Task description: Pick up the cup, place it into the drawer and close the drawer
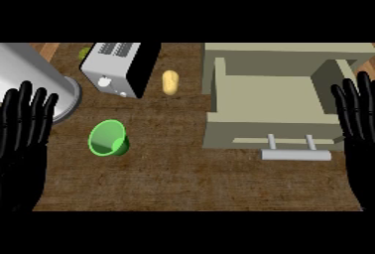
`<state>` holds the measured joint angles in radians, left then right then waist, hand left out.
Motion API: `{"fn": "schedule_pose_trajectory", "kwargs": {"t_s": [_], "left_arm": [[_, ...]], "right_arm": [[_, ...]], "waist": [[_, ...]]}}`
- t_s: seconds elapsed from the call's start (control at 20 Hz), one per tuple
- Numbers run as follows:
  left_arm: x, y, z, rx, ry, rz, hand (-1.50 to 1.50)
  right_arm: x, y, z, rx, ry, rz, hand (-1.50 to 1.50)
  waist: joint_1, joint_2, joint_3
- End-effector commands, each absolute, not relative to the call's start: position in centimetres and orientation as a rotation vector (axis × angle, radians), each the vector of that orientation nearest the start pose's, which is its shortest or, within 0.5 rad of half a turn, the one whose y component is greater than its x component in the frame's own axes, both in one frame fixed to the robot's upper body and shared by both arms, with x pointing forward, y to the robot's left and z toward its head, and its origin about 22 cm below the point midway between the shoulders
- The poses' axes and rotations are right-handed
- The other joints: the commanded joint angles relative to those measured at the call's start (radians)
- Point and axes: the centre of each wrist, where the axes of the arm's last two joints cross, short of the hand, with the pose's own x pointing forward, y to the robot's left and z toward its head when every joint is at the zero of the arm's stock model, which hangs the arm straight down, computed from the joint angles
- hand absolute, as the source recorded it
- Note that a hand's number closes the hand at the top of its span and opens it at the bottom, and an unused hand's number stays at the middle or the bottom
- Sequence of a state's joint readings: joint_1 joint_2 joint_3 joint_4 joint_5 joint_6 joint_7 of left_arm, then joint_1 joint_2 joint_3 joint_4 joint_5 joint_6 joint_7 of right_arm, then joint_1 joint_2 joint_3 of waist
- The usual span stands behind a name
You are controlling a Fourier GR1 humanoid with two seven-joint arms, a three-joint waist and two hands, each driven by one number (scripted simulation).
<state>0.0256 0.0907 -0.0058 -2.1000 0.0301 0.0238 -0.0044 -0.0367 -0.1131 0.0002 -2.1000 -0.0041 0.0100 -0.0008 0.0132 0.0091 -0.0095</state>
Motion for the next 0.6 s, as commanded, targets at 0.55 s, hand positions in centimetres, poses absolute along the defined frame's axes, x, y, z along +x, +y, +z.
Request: {"fn": "schedule_pose_trajectory", "kwargs": {"t_s": [0.55], "left_arm": [[25.1, 24.5, 9.7, -0.313, -1.983, -0.058, -1.50]], "right_arm": [[21.9, -21.9, 13.4, 0.144, -1.988, 0.126, -1.50]], "waist": [[-0.014, -0.009, 0.009]]}}
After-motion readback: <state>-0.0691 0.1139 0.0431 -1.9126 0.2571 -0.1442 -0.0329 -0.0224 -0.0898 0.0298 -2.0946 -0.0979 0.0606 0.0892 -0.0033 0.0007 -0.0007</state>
